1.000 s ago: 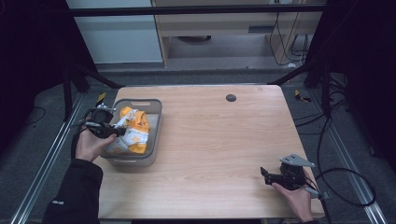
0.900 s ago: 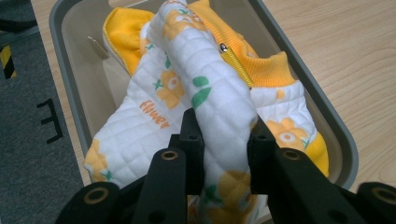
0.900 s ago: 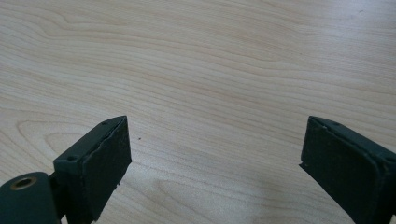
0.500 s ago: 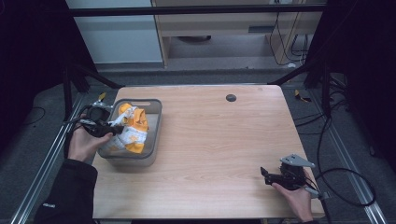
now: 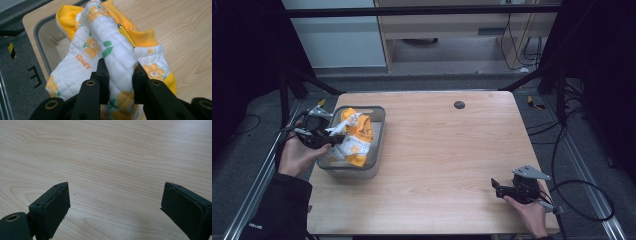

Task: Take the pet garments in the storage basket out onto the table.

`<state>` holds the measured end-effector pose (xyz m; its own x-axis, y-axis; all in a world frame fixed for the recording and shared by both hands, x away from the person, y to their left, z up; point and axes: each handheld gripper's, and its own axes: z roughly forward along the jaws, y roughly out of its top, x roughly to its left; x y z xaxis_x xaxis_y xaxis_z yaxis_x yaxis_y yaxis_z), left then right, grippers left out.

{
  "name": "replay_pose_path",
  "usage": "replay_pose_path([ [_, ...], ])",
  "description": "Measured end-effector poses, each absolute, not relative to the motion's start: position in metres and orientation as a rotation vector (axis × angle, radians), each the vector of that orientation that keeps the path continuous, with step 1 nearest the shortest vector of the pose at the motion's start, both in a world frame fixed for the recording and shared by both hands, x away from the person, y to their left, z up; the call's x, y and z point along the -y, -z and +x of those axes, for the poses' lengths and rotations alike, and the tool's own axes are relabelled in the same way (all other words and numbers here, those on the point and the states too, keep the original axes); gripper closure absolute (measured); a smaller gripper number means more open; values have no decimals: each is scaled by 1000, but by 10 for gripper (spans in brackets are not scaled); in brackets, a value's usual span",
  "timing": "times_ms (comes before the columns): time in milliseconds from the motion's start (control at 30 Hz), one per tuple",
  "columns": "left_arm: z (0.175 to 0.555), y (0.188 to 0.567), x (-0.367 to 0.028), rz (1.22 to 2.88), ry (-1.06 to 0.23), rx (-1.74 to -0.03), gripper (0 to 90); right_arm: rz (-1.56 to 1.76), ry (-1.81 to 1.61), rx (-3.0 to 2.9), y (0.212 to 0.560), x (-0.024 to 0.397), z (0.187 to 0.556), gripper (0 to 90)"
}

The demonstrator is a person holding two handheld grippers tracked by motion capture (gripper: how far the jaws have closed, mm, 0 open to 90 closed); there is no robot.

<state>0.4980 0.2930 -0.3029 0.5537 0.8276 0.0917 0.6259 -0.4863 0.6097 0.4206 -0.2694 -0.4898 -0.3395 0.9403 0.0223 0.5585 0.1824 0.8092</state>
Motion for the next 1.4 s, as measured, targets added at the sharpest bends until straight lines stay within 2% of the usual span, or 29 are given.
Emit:
replay_pose_path([
  [667,479,281,-267,2321,-498,-1020,733,1391,-1023,-1966,489,269,420,84],
  [1400,473,278,-230,2385,-437,-881,732,1397,-1031,-1965,488,270,420,84],
])
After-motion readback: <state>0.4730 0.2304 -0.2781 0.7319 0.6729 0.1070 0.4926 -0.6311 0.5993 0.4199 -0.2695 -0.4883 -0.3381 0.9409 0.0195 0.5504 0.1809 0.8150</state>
